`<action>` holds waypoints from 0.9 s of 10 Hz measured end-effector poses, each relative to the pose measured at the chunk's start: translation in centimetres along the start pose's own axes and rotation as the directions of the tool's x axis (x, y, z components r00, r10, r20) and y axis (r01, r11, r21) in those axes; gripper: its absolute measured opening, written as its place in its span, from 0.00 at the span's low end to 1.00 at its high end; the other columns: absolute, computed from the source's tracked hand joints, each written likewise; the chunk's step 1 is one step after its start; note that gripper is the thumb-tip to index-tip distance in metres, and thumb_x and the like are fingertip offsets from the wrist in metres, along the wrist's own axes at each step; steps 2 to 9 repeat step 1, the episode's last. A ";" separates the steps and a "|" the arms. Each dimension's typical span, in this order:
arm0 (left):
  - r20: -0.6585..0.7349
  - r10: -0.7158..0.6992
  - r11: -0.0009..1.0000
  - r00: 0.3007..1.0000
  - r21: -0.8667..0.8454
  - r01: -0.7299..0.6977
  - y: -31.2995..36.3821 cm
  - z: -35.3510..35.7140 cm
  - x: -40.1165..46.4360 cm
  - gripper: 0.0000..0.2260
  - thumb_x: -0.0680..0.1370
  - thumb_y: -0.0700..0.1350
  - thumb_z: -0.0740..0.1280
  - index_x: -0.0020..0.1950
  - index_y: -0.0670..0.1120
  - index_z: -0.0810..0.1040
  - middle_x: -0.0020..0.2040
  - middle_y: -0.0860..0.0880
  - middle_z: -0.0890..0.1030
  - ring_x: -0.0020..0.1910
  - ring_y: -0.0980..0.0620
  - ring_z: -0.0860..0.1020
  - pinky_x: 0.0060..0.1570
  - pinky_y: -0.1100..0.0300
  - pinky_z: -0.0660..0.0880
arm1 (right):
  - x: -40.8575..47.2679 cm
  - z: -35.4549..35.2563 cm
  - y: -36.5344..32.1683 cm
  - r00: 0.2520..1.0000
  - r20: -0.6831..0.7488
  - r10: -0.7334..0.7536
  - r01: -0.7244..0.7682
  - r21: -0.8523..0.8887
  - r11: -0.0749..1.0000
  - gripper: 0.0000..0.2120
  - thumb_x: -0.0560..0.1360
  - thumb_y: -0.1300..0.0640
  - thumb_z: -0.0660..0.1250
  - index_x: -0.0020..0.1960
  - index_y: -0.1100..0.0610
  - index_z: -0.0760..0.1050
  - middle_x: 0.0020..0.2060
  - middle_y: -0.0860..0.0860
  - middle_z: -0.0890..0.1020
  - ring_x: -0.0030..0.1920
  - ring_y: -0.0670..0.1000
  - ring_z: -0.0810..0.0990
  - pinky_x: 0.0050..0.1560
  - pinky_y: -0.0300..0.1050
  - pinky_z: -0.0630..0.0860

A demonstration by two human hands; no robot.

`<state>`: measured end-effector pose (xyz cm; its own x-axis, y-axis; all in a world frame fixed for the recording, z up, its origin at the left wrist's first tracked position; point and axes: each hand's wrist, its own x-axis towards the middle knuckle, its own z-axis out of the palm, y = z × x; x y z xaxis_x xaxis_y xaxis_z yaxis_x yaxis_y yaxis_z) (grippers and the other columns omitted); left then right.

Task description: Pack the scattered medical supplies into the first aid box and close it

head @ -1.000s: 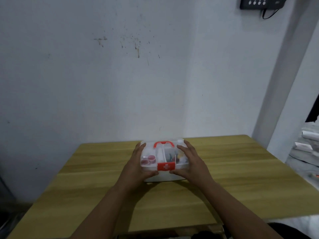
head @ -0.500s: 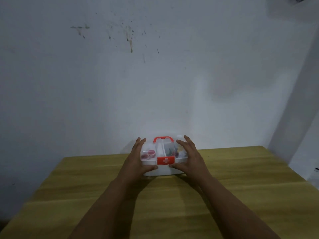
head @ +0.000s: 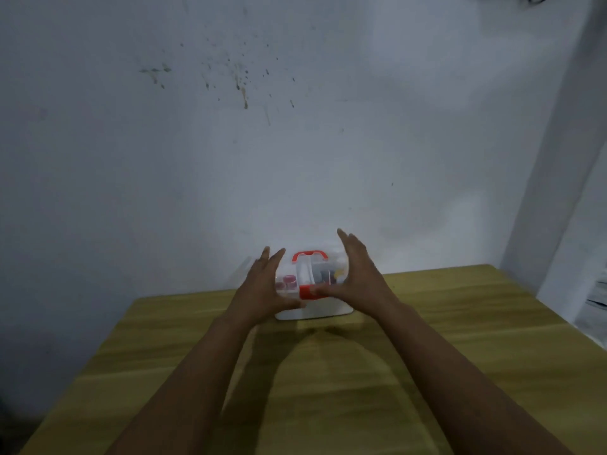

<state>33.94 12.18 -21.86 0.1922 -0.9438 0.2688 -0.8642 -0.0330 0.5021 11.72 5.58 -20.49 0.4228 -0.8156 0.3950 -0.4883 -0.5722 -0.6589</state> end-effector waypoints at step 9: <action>-0.217 0.260 0.950 0.941 -0.116 -0.290 3.9 -1.4 -8.5 0.40 0.72 0.63 0.76 0.80 0.54 0.67 0.81 0.53 0.66 0.80 0.55 0.63 0.76 0.55 0.64 | -3.8 -6.7 -7.6 0.902 -0.379 -0.208 0.340 0.324 0.883 0.36 0.70 0.43 0.78 0.75 0.48 0.71 0.74 0.48 0.73 0.75 0.47 0.70 0.70 0.57 0.75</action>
